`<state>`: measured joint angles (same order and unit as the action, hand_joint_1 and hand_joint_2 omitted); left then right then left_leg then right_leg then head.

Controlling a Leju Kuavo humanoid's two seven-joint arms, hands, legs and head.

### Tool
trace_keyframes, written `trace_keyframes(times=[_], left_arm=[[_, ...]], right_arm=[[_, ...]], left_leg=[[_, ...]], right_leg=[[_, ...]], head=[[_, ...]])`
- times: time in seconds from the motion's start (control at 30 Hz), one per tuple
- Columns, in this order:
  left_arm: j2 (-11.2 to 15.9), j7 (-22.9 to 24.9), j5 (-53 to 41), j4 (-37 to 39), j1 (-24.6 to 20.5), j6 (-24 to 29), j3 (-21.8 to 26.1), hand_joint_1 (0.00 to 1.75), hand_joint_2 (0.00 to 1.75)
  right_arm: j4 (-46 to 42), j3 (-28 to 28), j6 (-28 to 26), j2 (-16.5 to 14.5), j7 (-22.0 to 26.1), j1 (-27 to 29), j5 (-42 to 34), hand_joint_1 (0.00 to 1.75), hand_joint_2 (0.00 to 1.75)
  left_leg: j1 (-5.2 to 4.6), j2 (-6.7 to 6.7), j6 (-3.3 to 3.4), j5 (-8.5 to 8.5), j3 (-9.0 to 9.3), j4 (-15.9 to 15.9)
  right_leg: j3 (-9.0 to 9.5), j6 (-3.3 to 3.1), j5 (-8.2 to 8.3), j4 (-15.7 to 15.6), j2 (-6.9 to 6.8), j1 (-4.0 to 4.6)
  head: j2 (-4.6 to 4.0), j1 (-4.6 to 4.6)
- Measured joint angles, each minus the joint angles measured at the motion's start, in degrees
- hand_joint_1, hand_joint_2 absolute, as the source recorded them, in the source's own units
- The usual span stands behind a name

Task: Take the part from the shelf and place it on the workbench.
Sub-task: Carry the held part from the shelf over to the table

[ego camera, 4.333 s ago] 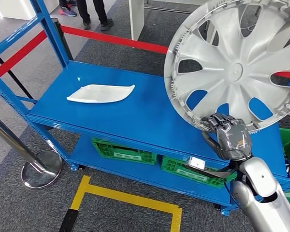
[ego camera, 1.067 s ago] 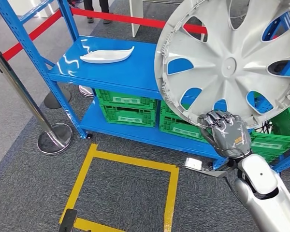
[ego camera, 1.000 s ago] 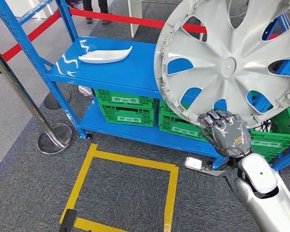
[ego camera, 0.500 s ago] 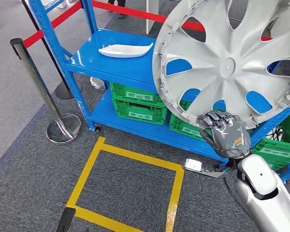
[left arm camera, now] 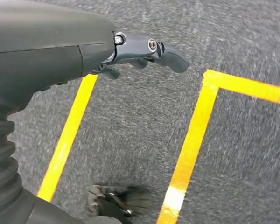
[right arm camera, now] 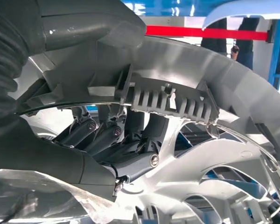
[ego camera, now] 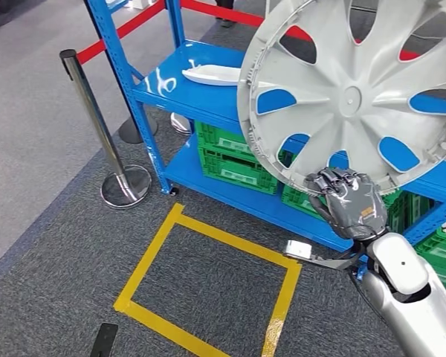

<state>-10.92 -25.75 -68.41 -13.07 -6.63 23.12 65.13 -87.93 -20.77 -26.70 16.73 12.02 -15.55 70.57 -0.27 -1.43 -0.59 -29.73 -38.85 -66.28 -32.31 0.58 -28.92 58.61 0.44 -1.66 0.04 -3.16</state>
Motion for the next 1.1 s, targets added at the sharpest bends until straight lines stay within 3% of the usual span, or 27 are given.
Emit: trace_keyframes(times=[0.07, 0.1, 0.13, 0.17, 0.23, 0.3, 0.37, 0.4, 0.47, 0.53, 0.6, 0.63, 0.67, 0.73, 0.8, 0.83, 0.87, 0.9, 0.97, 1.03, 1.1], left_arm=[[-0.03, -0.09, -0.01, 0.00, -0.08, 0.00, 0.00, 0.00, 1.75], [-0.06, -0.10, -0.02, 0.00, -0.05, 0.00, 0.00, 0.00, 1.75], [-0.09, -0.11, -0.03, 0.00, -0.02, 0.00, 0.00, 0.00, 1.75], [-0.10, -0.11, -0.03, 0.00, -0.01, 0.00, -0.01, 0.00, 1.75], [-0.07, -0.11, -0.07, 0.00, -0.09, 0.00, -0.03, 0.00, 1.75], [-0.07, -0.14, -0.09, 0.00, -0.24, 0.00, -0.05, 0.00, 1.75], [-0.10, -0.15, -0.09, 0.00, -0.22, 0.00, -0.06, 0.00, 1.75], [-0.13, -0.16, -0.09, 0.00, -0.13, 0.00, -0.07, 0.00, 1.75], [-0.14, -0.16, -0.09, 0.00, -0.16, 0.02, -0.07, 0.00, 1.75], [-0.20, -0.15, -0.14, 0.01, -0.32, 0.02, -0.08, 0.00, 1.75], [-0.32, -0.15, -0.19, 0.01, -0.34, -0.02, -0.10, 0.00, 1.75], [-0.37, -0.19, -0.19, 0.01, -0.30, -0.02, -0.11, 0.00, 1.75], [-0.38, -0.37, -0.19, 0.01, -0.29, 0.02, -0.11, 0.00, 1.75], [-0.44, -1.29, -0.11, 0.00, -0.38, 0.16, -0.12, 0.00, 1.75], [-0.50, -2.64, 0.12, 0.00, -0.55, 0.38, -0.13, 0.00, 1.75], [-0.53, -3.24, 0.33, 0.01, -0.60, 0.57, -0.13, 0.00, 1.75], [-0.54, -3.80, 0.60, 0.01, -0.59, 0.84, -0.13, 0.00, 1.75], [-0.56, -4.43, 1.02, 0.01, -0.57, 1.35, -0.12, 0.00, 1.75], [-0.65, -5.94, 2.16, 0.00, -0.76, 3.21, -0.09, 0.00, 1.75], [-0.89, -7.71, 3.92, 0.00, -1.17, 4.51, 0.10, 0.00, 1.75], [-1.07, -8.59, 5.29, 0.00, -1.34, 3.59, 0.56, 0.00, 1.75]], right_arm=[[0.01, 0.01, 0.05, 0.19, -0.07, 0.01, 0.03, 1.75, 1.75], [0.01, -0.01, 0.09, 0.27, -0.05, 0.03, 0.05, 1.75, 1.75], [0.01, -0.03, 0.11, 0.35, -0.01, 0.05, 0.10, 1.75, 1.75], [0.01, -0.04, 0.13, 0.42, 0.03, 0.06, 0.16, 1.75, 1.75], [-0.05, -0.04, 0.11, 0.50, 0.08, 0.02, 0.24, 1.75, 1.75], [-0.13, -0.02, 0.11, 0.60, 0.05, -0.01, 0.24, 1.75, 1.75], [-0.16, -0.03, 0.11, 0.69, 0.09, -0.02, 0.25, 1.75, 1.75], [-0.20, -0.04, 0.11, 0.73, 0.11, -0.03, 0.25, 1.75, 1.75], [-0.29, -0.02, 0.10, 0.90, 0.12, -0.07, 0.24, 1.75, 1.75], [-0.33, -0.02, 0.10, 1.21, 0.13, 0.00, 0.26, 1.75, 1.75], [-0.33, -0.06, 0.11, 1.41, 0.14, 0.33, 0.37, 1.75, 1.75], [-0.33, -0.08, 0.12, 1.43, 0.15, 0.46, 0.46, 1.75, 1.75], [-0.35, -0.08, 0.13, 1.45, 0.13, 0.56, 0.56, 1.75, 1.75], [-0.54, -0.09, 0.14, 1.60, 0.04, 0.61, 0.77, 1.75, 1.75], [-0.92, -0.08, 0.11, 1.88, -0.04, 0.76, 0.96, 1.75, 1.75], [-1.12, -0.10, 0.11, 1.99, -0.04, 0.85, 1.04, 1.75, 1.75], [-1.38, -0.11, 0.12, 2.08, -0.09, 0.93, 1.10, 1.75, 1.75], [-1.72, -0.13, 0.14, 2.16, -0.22, 0.98, 1.13, 1.75, 1.75], [-2.74, 0.02, 0.17, 2.48, -0.74, 1.43, 1.17, 1.75, 1.75], [-4.11, 0.56, 0.14, 3.17, -1.29, 2.67, 1.31, 1.75, 1.75], [-5.33, 1.12, 0.09, 3.84, -1.54, 4.14, 1.52, 1.75, 1.75]], left_leg=[[0.30, 0.86, -0.35, -2.78, -3.15, -7.09], [0.39, 0.95, -0.39, -2.92, -3.80, -8.64], [0.44, 1.07, -0.31, -1.97, -3.40, -7.98], [0.43, 1.37, -0.11, -0.19, -1.99, -5.21], [-0.12, 3.70, 0.69, 3.14, 1.98, 2.67], [-0.80, 5.62, 1.33, 3.98, 3.90, 7.00], [-0.97, 4.83, 1.63, 3.89, 3.75, 7.62], [-0.86, 4.15, 1.87, 4.08, 3.77, 7.89], [-0.56, 2.75, 2.51, 4.54, 3.92, 8.47], [-0.45, 1.28, 2.87, 4.74, 3.90, 8.61], [-0.49, -0.32, 2.95, 4.74, 3.86, 8.51], [-0.49, -1.16, 2.94, 4.74, 3.86, 8.40], [-0.47, -1.99, 2.90, 4.71, 3.86, 8.22], [-0.51, -3.54, 2.67, 4.57, 3.62, 7.66], [-0.43, -4.87, 2.21, 4.63, 2.90, 7.12], [-0.31, -5.50, 1.90, 4.80, 2.52, 7.02], [-0.19, -6.16, 1.59, 5.00, 2.25, 7.02], [-0.20, -6.04, 1.26, 4.98, 2.07, 6.93], [-0.42, -3.43, 0.53, 3.59, 1.01, 4.73], [-0.21, -0.01, -0.17, 0.30, -1.95, -1.80], [0.26, 0.94, -0.56, -1.92, -4.90, -8.17]], right_leg=[[0.01, -0.18, -0.07, 0.00, -1.53, 0.09], [0.02, -0.21, -0.10, 0.01, -2.23, 0.11], [0.07, -0.22, -0.13, 0.01, -2.91, 0.15], [0.17, -0.19, -0.19, 0.01, -3.57, 0.19], [0.40, -0.01, -0.39, 0.00, -4.80, 0.41], [0.46, 0.34, -0.56, -0.02, -5.98, 0.73], [0.59, 0.82, -0.63, -0.19, -7.35, 0.91], [0.56, 1.09, -0.92, -0.12, -7.40, 0.85], [-0.68, 1.44, -2.91, 2.55, -4.99, 0.66], [-4.14, 1.45, -6.32, 9.58, -1.64, 0.60], [-7.20, 1.50, -7.76, 15.24, -0.58, 0.70], [-7.42, 1.50, -6.83, 15.17, -0.42, 0.72], [-6.55, 1.46, -4.90, 12.88, -0.18, 0.68], [-3.34, 1.41, -1.01, 5.48, 2.14, 0.29], [-1.28, 1.30, 0.06, 1.30, 4.41, 0.00], [-1.06, 1.19, -0.17, 1.03, 4.65, 0.05], [-0.93, 0.98, -0.12, 0.89, 4.04, 0.08], [-0.86, 0.76, -0.01, 0.75, 3.38, 0.05], [-0.44, 0.21, 0.08, 0.42, 1.80, -0.11], [-0.03, -0.24, -0.12, 0.32, -0.06, 0.03], [0.24, -0.45, -0.41, 0.33, -1.88, 0.14]], head=[[0.00, -0.08], [0.00, -0.09], [0.00, -0.10], [0.00, -0.09], [0.00, -0.10], [0.00, -0.05], [0.00, -0.01], [0.00, 0.01], [0.00, 0.15], [0.00, 0.34], [0.00, 0.43], [0.00, 0.42], [0.00, 0.44], [0.00, 0.42], [0.00, 0.38], [0.00, 0.36], [0.00, 0.36], [0.00, 0.36], [0.00, -0.09], [0.00, -0.51], [0.00, -0.52]])
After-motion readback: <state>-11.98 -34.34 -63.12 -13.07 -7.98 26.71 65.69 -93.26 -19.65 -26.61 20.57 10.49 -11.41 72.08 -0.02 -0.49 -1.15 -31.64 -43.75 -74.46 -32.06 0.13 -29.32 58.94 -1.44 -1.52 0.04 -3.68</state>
